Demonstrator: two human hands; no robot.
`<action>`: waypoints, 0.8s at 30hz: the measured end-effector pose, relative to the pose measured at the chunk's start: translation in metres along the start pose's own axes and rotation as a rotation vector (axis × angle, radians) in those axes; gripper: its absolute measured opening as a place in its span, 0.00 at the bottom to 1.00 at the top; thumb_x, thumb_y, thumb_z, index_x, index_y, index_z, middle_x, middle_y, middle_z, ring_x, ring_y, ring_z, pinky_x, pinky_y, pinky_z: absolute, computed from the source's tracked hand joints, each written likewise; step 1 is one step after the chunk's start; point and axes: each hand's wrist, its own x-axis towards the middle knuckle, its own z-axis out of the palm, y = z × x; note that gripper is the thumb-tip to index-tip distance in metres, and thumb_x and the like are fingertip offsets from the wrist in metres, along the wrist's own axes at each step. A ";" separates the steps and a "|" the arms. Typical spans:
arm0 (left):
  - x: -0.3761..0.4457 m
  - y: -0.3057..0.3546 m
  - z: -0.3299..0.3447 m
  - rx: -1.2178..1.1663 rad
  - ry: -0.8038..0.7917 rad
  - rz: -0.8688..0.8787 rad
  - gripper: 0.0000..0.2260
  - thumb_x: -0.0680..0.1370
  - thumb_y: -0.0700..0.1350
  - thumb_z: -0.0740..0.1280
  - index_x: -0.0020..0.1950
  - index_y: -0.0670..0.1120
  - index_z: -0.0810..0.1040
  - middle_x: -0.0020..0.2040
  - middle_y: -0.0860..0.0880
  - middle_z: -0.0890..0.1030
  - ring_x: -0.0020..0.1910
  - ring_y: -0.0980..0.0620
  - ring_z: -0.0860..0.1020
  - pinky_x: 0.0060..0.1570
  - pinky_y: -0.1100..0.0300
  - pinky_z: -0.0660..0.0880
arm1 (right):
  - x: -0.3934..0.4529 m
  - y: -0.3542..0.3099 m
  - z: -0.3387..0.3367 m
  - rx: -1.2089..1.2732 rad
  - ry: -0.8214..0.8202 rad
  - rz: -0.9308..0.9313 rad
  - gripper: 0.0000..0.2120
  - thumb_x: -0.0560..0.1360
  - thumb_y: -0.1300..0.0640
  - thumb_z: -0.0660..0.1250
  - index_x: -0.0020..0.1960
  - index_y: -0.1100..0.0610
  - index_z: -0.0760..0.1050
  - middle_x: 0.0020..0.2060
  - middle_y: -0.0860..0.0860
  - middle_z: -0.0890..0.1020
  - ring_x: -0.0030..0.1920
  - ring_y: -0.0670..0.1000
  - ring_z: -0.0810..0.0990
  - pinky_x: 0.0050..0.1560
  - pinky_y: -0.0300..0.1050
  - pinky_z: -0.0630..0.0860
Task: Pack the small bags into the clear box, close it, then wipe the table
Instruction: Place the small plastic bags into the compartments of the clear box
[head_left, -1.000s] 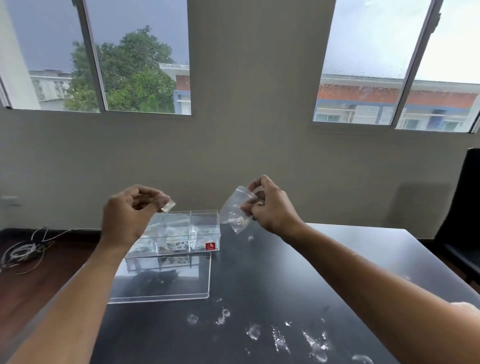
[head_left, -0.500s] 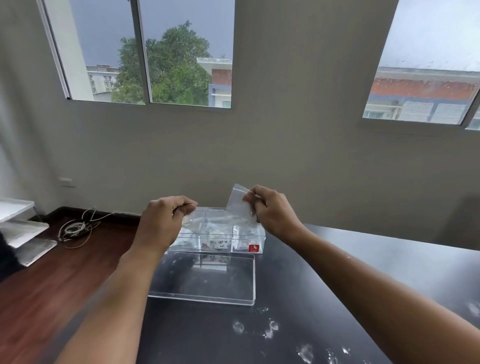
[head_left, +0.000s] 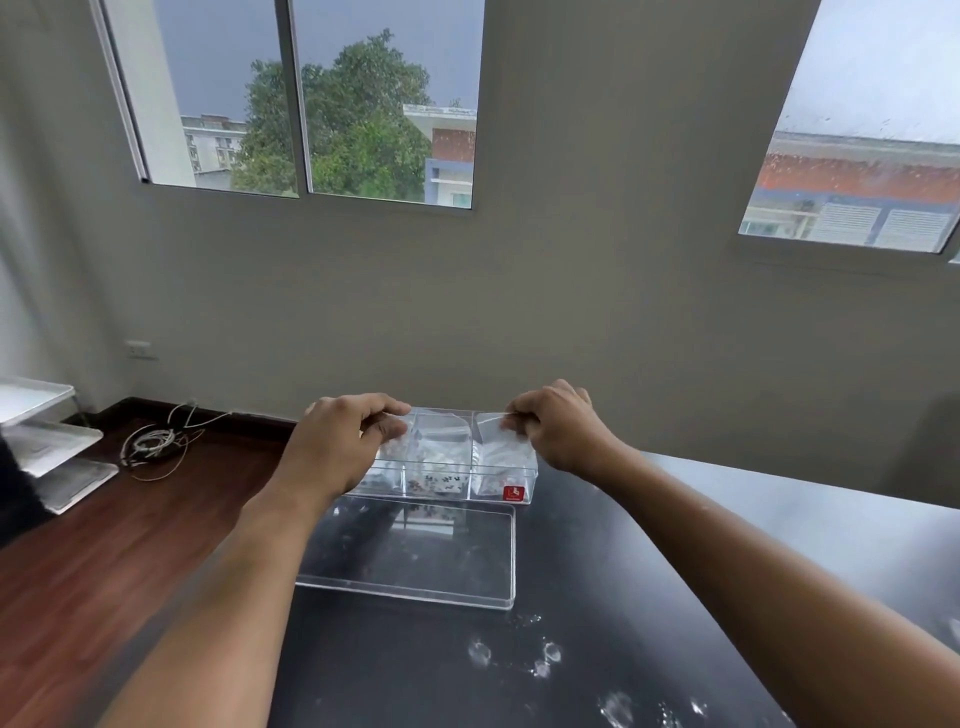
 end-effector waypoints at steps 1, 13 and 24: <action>0.000 0.000 0.000 0.027 0.001 0.013 0.06 0.78 0.50 0.71 0.54 0.56 0.85 0.44 0.57 0.87 0.49 0.54 0.83 0.59 0.52 0.74 | 0.000 -0.001 -0.001 -0.029 -0.017 -0.011 0.14 0.82 0.59 0.63 0.55 0.47 0.85 0.46 0.44 0.87 0.55 0.53 0.72 0.57 0.48 0.62; -0.002 0.004 0.000 0.150 0.026 0.024 0.06 0.78 0.50 0.70 0.53 0.59 0.82 0.46 0.60 0.83 0.50 0.56 0.81 0.57 0.51 0.65 | -0.006 0.000 0.006 0.097 0.129 -0.064 0.11 0.76 0.48 0.75 0.57 0.48 0.85 0.49 0.45 0.87 0.55 0.51 0.74 0.62 0.49 0.63; -0.002 0.003 0.005 0.275 -0.118 -0.007 0.15 0.82 0.56 0.60 0.42 0.53 0.82 0.42 0.54 0.85 0.48 0.46 0.80 0.58 0.49 0.67 | -0.004 -0.015 0.000 -0.121 -0.070 -0.050 0.07 0.78 0.53 0.73 0.52 0.45 0.87 0.38 0.37 0.81 0.60 0.50 0.72 0.55 0.48 0.58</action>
